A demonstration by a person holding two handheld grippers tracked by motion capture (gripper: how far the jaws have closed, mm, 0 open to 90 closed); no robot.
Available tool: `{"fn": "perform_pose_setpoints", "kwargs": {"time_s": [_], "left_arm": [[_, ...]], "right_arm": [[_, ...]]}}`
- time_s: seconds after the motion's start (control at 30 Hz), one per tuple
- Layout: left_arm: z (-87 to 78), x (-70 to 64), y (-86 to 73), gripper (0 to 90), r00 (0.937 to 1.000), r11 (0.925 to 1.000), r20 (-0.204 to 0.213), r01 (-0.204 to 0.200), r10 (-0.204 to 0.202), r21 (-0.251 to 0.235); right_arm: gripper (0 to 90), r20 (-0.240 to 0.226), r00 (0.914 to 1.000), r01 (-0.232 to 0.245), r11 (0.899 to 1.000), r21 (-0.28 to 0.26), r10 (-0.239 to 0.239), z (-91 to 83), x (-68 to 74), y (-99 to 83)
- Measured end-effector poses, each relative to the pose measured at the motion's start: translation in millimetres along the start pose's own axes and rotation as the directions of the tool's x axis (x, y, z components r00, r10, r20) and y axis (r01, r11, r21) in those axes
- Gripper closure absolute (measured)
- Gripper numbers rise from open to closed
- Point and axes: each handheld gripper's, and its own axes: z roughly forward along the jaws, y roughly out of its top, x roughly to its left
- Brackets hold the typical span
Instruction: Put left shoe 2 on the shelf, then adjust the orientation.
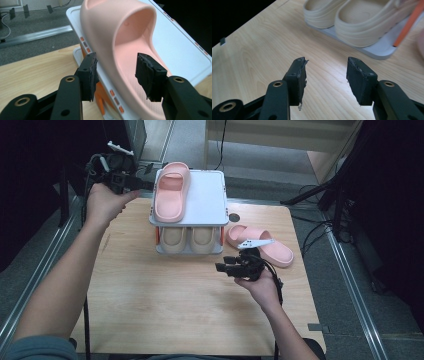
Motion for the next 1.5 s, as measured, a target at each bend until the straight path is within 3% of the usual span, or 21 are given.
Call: {"fn": "perform_pose_setpoints", "kwargs": {"time_s": [0.17, 0.23, 0.33, 0.47, 0.53, 0.83, 1.17, 1.37, 1.43, 1.5], "left_arm": [[-14.1, 5.3, -20.0, 48.1, 0.9998, 0.9998, 0.004, -0.020, 0.020, -0.009], [-17.2, 7.5, -28.2, 47.8, 0.9998, 0.9999, 0.019, -0.010, 0.010, -0.001], [-19.1, 9.0, -41.5, 47.5, 0.9992, 0.9994, 0.026, -0.031, 0.031, 0.014], [-21.0, 11.1, -57.8, 47.1, 0.9991, 0.9998, 0.039, -0.019, 0.019, 0.000], [-21.2, 10.7, -65.7, 46.8, 0.9989, 0.9997, 0.040, -0.024, 0.024, -0.003], [-13.7, 11.0, -103.9, 43.8, 0.9963, 0.9980, 0.058, -0.064, 0.064, -0.002], [-5.9, 2.1, -148.0, 42.9, 0.9941, 0.9979, 0.087, -0.064, 0.064, -0.004], [-2.0, -1.9, -162.4, 42.3, 0.9937, 0.9978, 0.090, -0.066, 0.066, 0.000], [-0.2, -6.2, -172.5, 42.3, 0.9930, 0.9979, 0.100, -0.060, 0.063, -0.025], [1.3, -9.4, -176.5, 42.3, 0.9922, 0.9979, 0.108, -0.061, 0.063, -0.019]], "right_arm": [[51.4, 0.033, 0.9994, -0.011, 1.000, -0.019, 0.011, -8.1, -8.6, 0.7], [53.1, 0.048, 0.9988, -0.009, 1.000, -0.021, 0.010, -11.6, -12.1, 1.0], [54.0, 0.065, 0.9978, -0.008, 1.000, -0.025, 0.009, -16.5, -16.2, 0.9], [53.8, 0.103, 0.9946, 0.013, 0.999, -0.032, -0.009, -23.9, -21.8, 0.6], [53.9, 0.110, 0.9939, 0.000, 0.999, -0.037, 0.004, -27.0, -26.1, -0.1], [54.5, 0.129, 0.9911, -0.026, 0.998, -0.055, 0.033, -35.2, -38.6, -1.6], [56.1, 0.150, 0.9870, -0.049, 0.997, -0.068, 0.058, -43.1, -52.1, -4.3], [56.4, 0.169, 0.9839, -0.047, 0.997, -0.068, 0.058, -48.0, -57.7, -6.4], [56.2, 0.185, 0.9803, -0.055, 0.995, -0.081, 0.069, -53.6, -62.9, -7.3], [56.5, 0.194, 0.9775, -0.067, 0.994, -0.090, 0.083, -57.6, -67.7, -8.2]]}}
